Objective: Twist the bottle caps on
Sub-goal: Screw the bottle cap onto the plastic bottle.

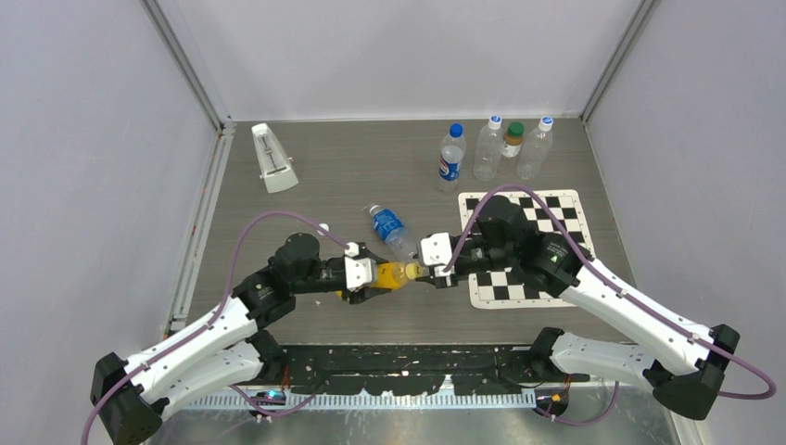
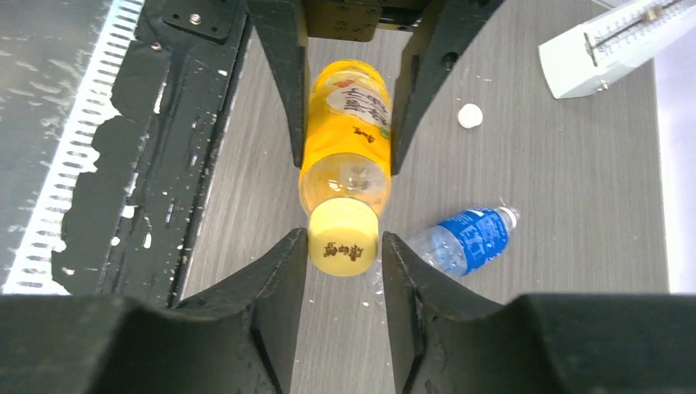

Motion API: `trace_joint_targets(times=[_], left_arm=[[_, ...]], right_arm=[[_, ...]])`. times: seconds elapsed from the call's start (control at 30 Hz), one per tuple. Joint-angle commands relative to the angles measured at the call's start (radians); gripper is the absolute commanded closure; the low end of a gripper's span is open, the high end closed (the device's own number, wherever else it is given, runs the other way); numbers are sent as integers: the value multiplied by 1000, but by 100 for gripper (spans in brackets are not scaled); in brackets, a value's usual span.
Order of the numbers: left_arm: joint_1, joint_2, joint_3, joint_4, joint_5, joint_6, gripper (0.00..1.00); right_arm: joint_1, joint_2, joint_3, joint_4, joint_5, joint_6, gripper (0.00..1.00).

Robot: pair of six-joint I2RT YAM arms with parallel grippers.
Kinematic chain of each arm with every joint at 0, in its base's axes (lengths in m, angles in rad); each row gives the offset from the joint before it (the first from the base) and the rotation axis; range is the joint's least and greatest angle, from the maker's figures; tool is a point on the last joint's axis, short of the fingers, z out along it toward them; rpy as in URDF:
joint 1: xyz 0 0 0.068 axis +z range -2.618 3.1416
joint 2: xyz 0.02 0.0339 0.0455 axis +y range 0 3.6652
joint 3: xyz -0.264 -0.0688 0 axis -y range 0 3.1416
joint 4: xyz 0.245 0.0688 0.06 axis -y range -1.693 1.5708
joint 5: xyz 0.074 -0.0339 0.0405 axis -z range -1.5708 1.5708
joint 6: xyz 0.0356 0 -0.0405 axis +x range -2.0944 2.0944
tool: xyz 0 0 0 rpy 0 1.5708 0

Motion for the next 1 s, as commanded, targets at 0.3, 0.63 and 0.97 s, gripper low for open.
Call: trace_joint_targets(times=[0.3, 0.63, 0.97], left_arm=[[-3, -49, 28, 49, 0, -3, 100], [-5, -85, -2, 118, -80, 9, 100], [-5, -116, -31, 155, -185, 13, 100]], right_arm=[[6, 77, 13, 100, -28, 374, 93], [-1, 91, -105, 377, 235, 1304, 99], [-4, 55, -133, 427, 359, 1435, 76]])
